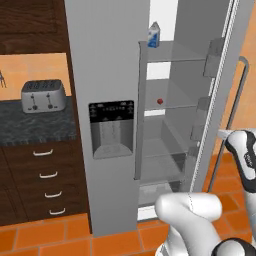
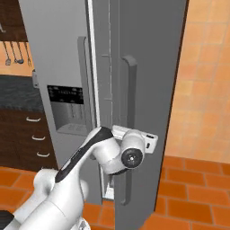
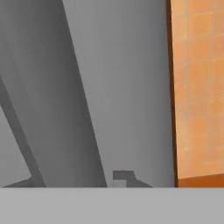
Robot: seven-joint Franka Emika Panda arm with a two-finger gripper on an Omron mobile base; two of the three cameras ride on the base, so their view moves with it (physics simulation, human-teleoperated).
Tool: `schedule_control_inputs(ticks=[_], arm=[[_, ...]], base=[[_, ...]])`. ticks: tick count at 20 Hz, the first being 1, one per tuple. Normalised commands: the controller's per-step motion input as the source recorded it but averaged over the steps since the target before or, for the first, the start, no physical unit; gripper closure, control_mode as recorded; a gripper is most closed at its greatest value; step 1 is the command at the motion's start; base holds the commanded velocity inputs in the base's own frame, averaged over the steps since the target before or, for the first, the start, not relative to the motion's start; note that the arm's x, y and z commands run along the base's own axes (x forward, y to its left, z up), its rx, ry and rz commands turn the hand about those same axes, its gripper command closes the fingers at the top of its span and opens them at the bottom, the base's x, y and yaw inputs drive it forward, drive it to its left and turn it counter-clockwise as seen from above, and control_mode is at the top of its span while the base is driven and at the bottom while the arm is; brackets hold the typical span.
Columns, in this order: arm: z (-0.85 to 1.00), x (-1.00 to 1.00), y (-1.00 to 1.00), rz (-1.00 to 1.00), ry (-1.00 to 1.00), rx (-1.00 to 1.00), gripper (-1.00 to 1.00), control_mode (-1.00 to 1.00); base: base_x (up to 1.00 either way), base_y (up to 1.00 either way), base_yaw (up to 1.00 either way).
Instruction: Take the strawberry from the fridge and place it on top of the pancake, located on the dining counter.
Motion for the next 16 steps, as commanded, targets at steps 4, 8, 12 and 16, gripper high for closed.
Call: schedule_control_inputs(ticks=[4,8,12,16], arm=[[-0.20,0.00,-1.00,0.00,-0.11,0.07,1.00,-1.00],[-0.21,0.13,-1.00,0.00,-0.09,0.13,1.00,-1.00],[-0.18,0.74,-1.00,-0.03,0.00,0.14,1.00,-1.00],[-0.23,0.45,-0.61,-0.04,-0.05,0.05,1.00,-1.00]], base=[[0.00,0.00,0.00],[0.00,0.00,0.00],[0.00,0.00,0.00],[0.00,0.00,0.00]])
